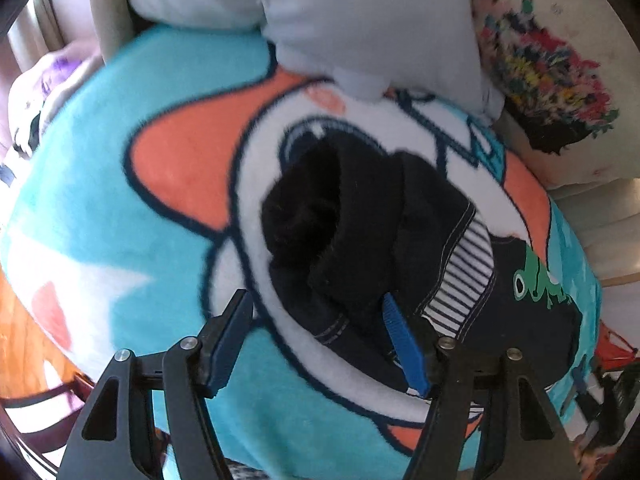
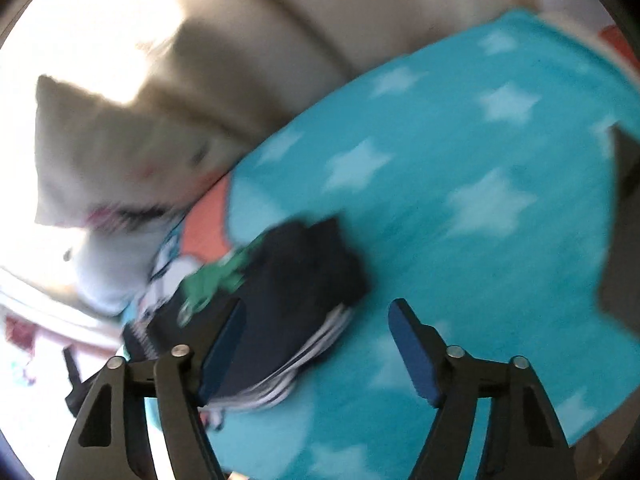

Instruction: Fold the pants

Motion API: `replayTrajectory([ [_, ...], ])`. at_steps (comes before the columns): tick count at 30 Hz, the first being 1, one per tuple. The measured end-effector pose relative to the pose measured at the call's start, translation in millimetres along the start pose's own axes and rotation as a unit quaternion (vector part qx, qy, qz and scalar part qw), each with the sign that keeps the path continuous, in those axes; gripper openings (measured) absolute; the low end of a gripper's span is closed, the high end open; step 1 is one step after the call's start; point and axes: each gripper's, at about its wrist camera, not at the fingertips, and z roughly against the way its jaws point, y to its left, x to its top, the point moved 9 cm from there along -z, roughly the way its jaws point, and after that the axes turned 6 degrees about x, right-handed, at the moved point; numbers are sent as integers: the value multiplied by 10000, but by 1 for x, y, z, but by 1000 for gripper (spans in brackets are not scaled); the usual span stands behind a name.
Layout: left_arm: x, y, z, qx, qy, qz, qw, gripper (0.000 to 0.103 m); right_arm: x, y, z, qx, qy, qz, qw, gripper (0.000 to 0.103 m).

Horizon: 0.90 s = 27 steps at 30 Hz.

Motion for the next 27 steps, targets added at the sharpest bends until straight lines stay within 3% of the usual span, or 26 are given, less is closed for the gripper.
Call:
replayTrajectory([
  [2,0,-6,-5,-3,93,-65,9999,48,-13,12,-14,169,247,23,9995,72],
  [4,2,-13,-7,-9,149,-132,9998,26,-15,16,-22,204,385,9,9991,71],
  [6,3,-19,-4,33,127,-225,9997,17,-16,13,-29,0,443,-5,9990,70],
  [9,6,-24,0,89,95,-359,9993,13,-9,10,-37,-163,512,-101,9985,64],
  [11,6,-26,3,2,113,-349,9993,13,-6,0,-38,-403,532,-197,9976,54],
  [16,11,-17,19,-386,159,-230,9989,12,6,-14,-42,-444,566,-651,9953,15],
  [23,28,-24,42,-790,173,-202,9965,11,25,24,-22,-805,445,50,9957,12],
  [27,39,-31,44,-841,217,-185,9961,11,38,45,-24,-951,535,319,9935,12],
])
